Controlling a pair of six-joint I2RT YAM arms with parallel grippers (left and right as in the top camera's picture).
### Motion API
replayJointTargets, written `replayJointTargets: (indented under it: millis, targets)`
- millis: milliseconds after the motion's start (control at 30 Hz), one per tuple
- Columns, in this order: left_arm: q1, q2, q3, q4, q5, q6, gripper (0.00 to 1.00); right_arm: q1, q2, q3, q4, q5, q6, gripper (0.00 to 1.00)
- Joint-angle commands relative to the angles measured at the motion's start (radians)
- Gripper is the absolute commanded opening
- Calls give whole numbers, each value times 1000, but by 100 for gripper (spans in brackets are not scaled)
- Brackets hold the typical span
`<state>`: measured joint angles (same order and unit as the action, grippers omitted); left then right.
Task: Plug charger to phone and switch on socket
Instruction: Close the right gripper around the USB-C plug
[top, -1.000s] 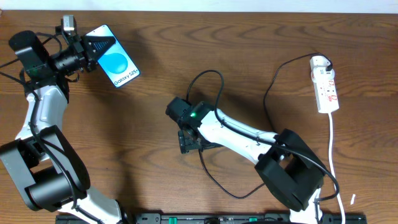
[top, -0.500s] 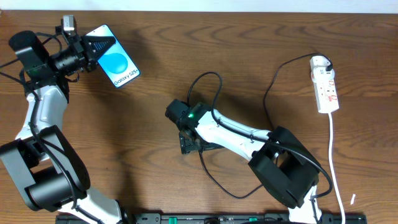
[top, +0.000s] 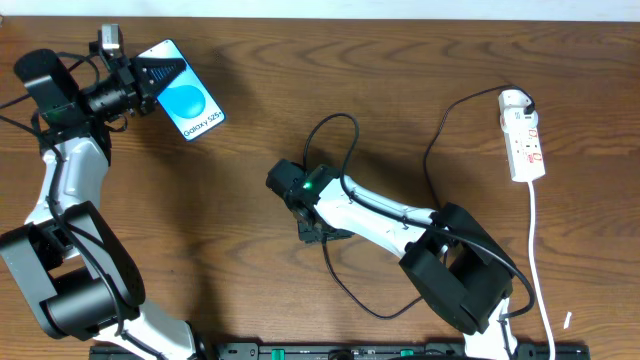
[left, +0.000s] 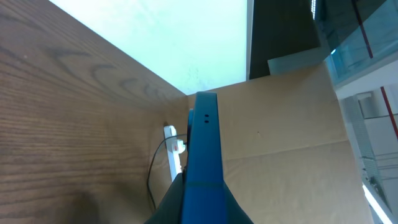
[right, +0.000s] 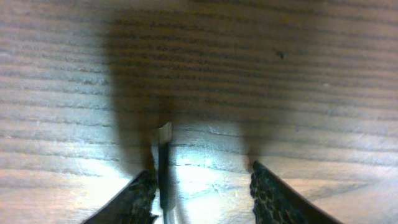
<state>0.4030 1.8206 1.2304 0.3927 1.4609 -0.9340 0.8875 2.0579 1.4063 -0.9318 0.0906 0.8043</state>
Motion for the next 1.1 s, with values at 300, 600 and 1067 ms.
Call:
replayJointTargets:
  millis: [300,600,1067]
  targets:
    - [0,-29,4,5,16,17,7,3,4,4,-4,31,11,22]
    - [0,-29,4,5,17,17,8,2,4,4,4,31,68,31]
    - [0,-29,4,5,21,16,7,5,4,4,12,9,267,27]
